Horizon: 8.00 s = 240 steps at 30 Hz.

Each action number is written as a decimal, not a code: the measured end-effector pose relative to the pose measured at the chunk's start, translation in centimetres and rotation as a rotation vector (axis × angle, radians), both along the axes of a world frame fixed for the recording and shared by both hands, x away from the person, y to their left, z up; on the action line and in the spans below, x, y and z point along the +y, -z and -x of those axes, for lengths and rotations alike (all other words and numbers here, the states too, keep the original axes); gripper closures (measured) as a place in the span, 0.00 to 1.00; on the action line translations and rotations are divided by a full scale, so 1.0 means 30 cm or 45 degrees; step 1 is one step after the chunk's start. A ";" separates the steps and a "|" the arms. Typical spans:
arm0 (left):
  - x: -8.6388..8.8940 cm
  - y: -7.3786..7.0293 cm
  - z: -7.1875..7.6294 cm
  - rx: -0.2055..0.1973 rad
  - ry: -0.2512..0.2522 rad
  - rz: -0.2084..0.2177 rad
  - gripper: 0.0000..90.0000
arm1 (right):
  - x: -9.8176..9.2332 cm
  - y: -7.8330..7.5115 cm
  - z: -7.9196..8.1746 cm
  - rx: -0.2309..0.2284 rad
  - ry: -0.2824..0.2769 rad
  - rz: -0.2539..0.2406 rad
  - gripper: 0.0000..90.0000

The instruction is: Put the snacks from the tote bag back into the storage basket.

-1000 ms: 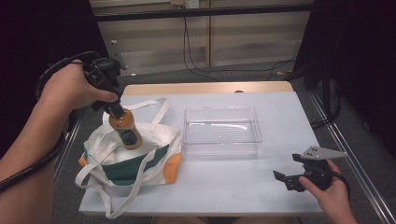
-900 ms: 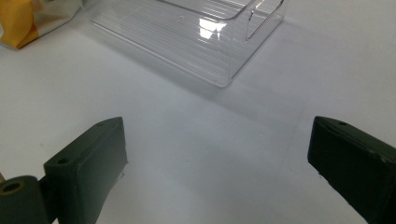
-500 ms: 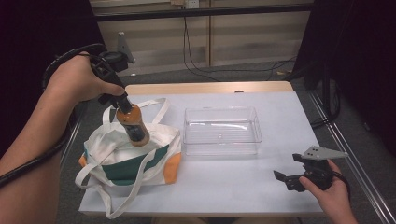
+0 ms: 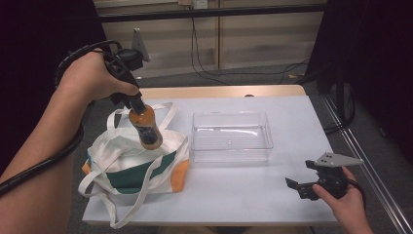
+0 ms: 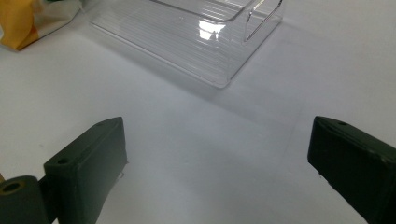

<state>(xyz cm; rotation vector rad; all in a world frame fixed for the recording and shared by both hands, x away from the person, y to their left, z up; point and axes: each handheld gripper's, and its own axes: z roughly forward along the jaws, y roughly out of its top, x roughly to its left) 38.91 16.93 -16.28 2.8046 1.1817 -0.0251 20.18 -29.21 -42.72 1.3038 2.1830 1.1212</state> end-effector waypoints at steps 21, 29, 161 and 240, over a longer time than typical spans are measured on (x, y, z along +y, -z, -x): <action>-0.121 -0.026 -0.003 -0.031 0.104 -0.012 0.66 | -0.008 -0.003 0.004 -0.002 0.009 -0.002 0.05; -0.162 -0.024 -0.004 -0.028 0.151 0.003 0.66 | -0.004 -0.004 0.005 -0.004 0.004 -0.002 0.05; -0.468 0.310 -0.088 -0.050 0.320 0.046 0.66 | -0.004 -0.010 0.009 -0.012 -0.010 -0.017 0.05; -0.410 0.463 -0.093 -0.054 0.294 0.061 0.66 | 0.009 -0.004 0.000 0.000 -0.032 -0.008 0.05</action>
